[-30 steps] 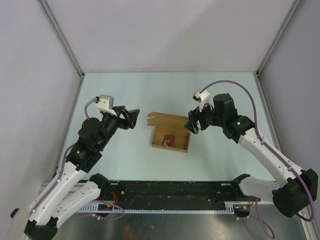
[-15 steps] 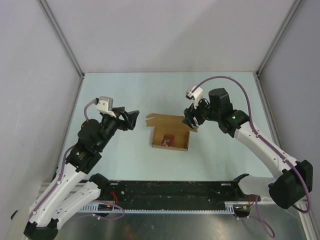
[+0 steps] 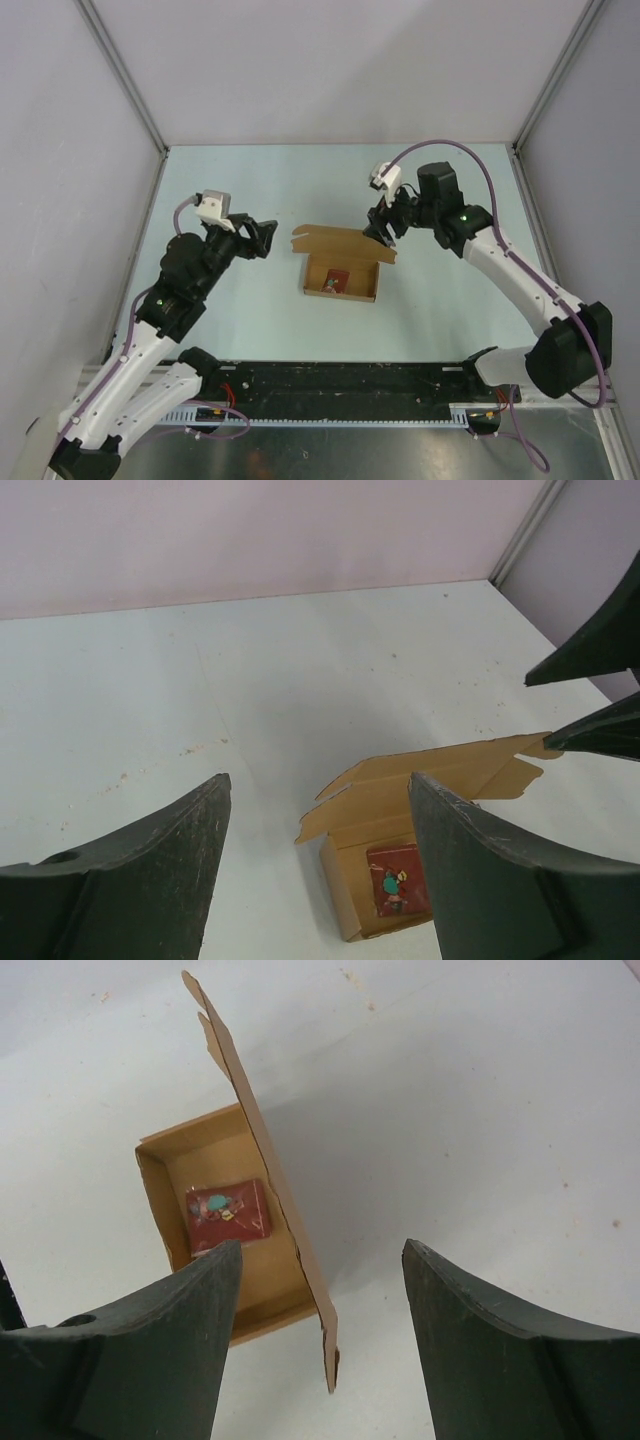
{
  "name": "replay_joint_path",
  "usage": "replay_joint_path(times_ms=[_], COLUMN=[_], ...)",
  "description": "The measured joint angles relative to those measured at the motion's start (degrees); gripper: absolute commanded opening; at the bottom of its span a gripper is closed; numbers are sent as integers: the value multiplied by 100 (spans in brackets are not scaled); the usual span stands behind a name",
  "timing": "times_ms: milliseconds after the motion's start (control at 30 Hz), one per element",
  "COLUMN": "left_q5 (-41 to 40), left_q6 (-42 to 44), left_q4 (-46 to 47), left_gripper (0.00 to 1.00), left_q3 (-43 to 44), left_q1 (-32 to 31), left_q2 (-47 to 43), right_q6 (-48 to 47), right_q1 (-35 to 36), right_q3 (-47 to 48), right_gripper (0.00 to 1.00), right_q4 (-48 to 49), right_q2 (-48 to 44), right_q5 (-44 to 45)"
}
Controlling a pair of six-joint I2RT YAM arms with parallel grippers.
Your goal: Fold the paper box
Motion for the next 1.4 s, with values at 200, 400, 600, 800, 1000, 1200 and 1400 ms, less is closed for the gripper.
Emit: replay_joint_path(times_ms=[200,400,600,800,1000,1200,1400], left_q5=[151,603,975,855,905,1200,1445], left_q6=[50,-118,-708,-1335,-1589,-1617,-1617], left_q4=[0,24,90,160,203,291,302], left_gripper=[79,79,78,66,36,21,7], left_q3=[2,-2,-219,-291,348,850,885], left_q1=[170,857,1410,1528,1558,1565,1565], left_q2=[0,201,671,1266,2756,3733,3884], right_q6=[-184,271,1683,3464,4518,4861,4931], right_q1=[9,-4,-173,-538,-660,-656,-656], right_q3=[339,358,55,-479,-527,-610,-610], right_gripper=[68,71,71,50,25,13,2], right_q4=[-7,-81,-199,-210,-219,-378,-382], right_q2=[433,420,-90,-809,-358,229,461], right_q5=[-256,146,1239,2647,3075,3128,2844])
